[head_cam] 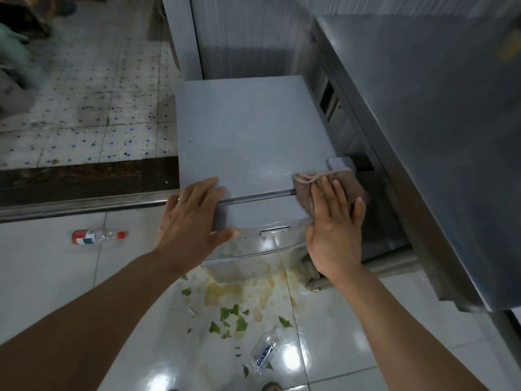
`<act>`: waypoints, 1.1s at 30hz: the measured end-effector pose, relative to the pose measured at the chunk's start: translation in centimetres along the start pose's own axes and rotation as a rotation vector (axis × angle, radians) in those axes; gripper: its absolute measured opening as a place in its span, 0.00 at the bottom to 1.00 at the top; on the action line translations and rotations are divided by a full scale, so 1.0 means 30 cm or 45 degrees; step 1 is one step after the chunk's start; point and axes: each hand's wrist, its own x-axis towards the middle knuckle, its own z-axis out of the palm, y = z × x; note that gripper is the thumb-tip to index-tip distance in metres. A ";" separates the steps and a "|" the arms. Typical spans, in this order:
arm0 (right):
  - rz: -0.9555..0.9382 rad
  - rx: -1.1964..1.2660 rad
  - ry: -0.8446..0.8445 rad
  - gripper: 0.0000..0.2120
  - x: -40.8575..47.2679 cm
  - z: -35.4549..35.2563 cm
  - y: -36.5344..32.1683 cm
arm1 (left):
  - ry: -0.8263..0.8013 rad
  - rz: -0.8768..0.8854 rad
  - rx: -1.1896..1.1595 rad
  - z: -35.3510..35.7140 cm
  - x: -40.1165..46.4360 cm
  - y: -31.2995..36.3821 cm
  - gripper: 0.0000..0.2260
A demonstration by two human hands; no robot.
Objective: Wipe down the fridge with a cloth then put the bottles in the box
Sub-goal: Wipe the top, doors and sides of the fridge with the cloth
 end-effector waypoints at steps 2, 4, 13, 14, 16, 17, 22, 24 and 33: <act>-0.003 0.038 0.032 0.34 -0.001 0.010 -0.003 | 0.027 -0.002 0.020 0.010 -0.005 0.006 0.33; 0.009 0.079 0.085 0.35 -0.005 0.023 -0.007 | 0.045 -0.009 0.033 0.021 -0.009 0.007 0.34; 0.077 0.116 0.299 0.33 -0.018 0.081 -0.033 | 0.166 0.011 0.089 0.061 -0.007 -0.001 0.35; 0.069 0.111 0.322 0.32 -0.016 0.091 -0.030 | 0.186 0.018 0.104 0.067 -0.004 -0.003 0.35; 0.045 0.105 0.357 0.32 -0.015 0.106 -0.021 | 0.215 0.022 0.140 0.077 -0.003 -0.007 0.34; 0.034 0.105 0.382 0.32 -0.013 0.114 -0.017 | 0.241 0.021 0.154 0.082 -0.002 -0.009 0.34; -0.040 0.099 0.601 0.28 -0.002 0.160 0.009 | 0.354 0.002 0.231 0.107 -0.007 -0.004 0.35; -0.089 0.087 0.696 0.26 -0.001 0.184 0.019 | 0.429 -0.003 0.268 0.129 -0.014 0.004 0.34; -0.428 -0.095 1.010 0.28 0.058 0.260 0.181 | 1.019 0.234 0.074 0.334 -0.050 0.118 0.21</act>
